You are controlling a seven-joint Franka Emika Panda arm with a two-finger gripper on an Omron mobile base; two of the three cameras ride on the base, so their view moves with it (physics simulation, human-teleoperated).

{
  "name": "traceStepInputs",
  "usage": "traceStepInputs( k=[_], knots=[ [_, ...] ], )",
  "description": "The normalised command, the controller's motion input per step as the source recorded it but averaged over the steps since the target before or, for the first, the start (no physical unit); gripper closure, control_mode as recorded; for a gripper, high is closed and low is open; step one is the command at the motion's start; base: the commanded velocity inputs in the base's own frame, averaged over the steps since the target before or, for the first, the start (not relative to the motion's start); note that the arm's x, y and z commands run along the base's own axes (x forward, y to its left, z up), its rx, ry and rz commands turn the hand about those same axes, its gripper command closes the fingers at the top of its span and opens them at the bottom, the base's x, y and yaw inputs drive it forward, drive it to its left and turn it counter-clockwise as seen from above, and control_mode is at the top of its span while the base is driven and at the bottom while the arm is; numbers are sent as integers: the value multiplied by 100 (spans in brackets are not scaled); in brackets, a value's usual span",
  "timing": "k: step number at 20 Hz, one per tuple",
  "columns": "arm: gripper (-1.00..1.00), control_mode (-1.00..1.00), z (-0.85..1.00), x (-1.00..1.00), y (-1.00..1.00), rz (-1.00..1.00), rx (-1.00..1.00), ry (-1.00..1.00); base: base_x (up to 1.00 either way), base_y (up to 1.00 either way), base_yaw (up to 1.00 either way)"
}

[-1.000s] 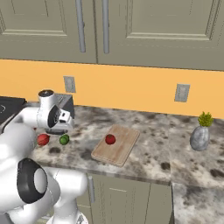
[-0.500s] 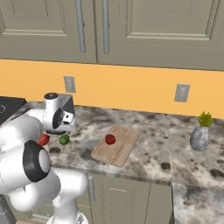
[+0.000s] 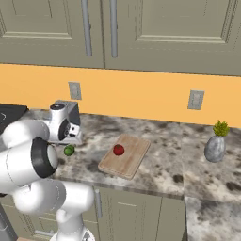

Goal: Place the avocado, onion, tomato, and bell pepper on the cutting board.

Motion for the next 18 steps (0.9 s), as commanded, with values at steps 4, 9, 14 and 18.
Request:
traceStepInputs(
  k=[4, 9, 14, 18],
  knots=[
    [-100, -100, -31, 17, 0, 0, 0, 3, 0, 0, 0],
    [-100, -100, -26, 5, 0, 0, 0, 1, 0, 0, 0],
    [-100, -100, -23, 0, 0, 0, 0, 0, 0, 0, 0],
    [100, -100, -17, 0, 0, 0, 0, 0, 0, 0, 0]
  ],
)
